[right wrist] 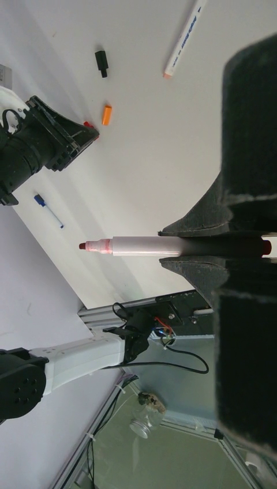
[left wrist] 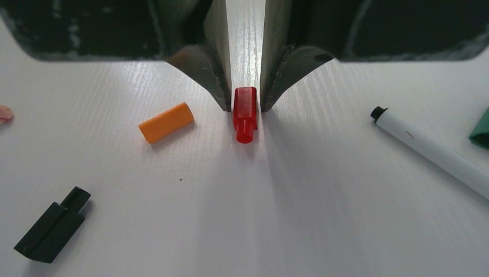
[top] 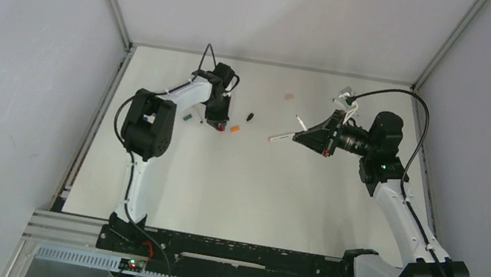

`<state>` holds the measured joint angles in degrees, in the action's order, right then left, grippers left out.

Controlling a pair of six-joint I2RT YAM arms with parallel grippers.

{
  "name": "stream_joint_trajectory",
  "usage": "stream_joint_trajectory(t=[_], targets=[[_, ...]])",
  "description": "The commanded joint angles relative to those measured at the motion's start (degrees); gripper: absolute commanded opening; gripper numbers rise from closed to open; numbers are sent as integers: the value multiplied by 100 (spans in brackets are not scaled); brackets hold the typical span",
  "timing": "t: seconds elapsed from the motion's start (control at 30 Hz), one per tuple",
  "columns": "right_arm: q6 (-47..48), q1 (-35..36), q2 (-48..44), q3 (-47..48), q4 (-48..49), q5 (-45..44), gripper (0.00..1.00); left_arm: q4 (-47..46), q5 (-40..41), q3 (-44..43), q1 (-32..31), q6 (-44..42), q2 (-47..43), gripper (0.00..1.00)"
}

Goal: Insert the pens into the pen caps
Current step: Pick up the pen cap from the center of the board.

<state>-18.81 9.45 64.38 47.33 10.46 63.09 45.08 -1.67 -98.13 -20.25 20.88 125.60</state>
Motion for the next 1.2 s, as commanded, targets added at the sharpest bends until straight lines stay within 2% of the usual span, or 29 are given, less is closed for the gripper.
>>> stream_joint_trajectory(t=[0.0,0.33,0.47,0.6,0.7,0.77,0.8,0.83,0.87,0.93,1.03,1.17], targets=[[-18,-22,-83,4,271,21,0,238,150,-307,-91,-189,146,27],[156,-28,-139,4,141,53,0,100,150,-200,-102,-483,-46,10],[405,-72,-191,4,-12,116,0,-313,66,297,-110,-884,-699,7],[1029,-100,-256,4,-213,385,0,-595,-508,922,-111,-1500,-1486,7],[2455,-93,-285,238,-1154,849,0,-790,-1209,1495,-111,-1885,-2132,8],[3932,-78,-252,614,-2478,991,0,-915,-1802,1887,-111,-2068,-2548,8],[4998,-75,-176,828,-3120,1017,0,-974,-2163,2090,-111,-2203,-2752,8],[5554,-68,-129,1044,-3819,1029,0,-1001,-2594,2270,-115,-2335,-2938,8],[6569,-54,-43,1256,-4651,1012,0,-1017,-3134,2414,-130,-2436,-3112,8],[8018,7,96,1630,-5686,813,0,-952,-3986,2660,-213,-2728,-3426,9],[9697,167,293,2080,-6798,398,0,-680,-4910,2762,-444,-3168,-3826,10],[11330,505,508,2482,-7632,-191,0,188,-5457,2406,-778,-3537,-3854,9]])
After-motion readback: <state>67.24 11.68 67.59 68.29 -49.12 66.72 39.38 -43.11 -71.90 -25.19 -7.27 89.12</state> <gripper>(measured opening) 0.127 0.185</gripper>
